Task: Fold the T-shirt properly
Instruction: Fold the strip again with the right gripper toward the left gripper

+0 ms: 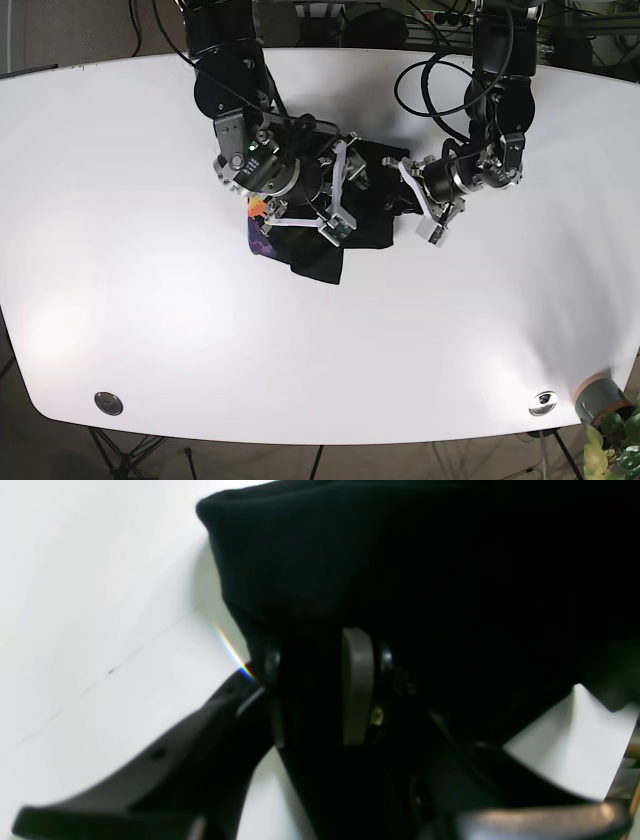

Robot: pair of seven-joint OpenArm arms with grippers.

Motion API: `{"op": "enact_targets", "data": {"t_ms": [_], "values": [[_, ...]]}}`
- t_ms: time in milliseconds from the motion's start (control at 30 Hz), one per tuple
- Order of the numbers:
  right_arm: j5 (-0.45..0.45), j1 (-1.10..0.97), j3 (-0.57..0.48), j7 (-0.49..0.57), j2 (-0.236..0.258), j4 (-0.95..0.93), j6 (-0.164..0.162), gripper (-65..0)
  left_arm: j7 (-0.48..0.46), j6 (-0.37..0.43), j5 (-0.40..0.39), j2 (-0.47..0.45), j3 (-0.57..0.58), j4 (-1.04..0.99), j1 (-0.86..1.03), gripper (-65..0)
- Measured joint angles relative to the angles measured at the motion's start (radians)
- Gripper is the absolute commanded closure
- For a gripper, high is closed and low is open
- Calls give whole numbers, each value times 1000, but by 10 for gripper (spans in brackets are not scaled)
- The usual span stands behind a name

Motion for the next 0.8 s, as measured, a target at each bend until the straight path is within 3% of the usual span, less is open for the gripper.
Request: {"op": "enact_targets", "data": {"t_ms": [400,600,800], "values": [[22,-43,13,4,-2,125,8,-496,40,1,35,5,-1,61,6,-136],[183,-55,169,2,-2,147,14,-496,65,5,39,12,-82,119,17,-135],[275,-92,263,-1,23,149,7,-495,56,9,-66,5,-204,191,21,-136]]}}
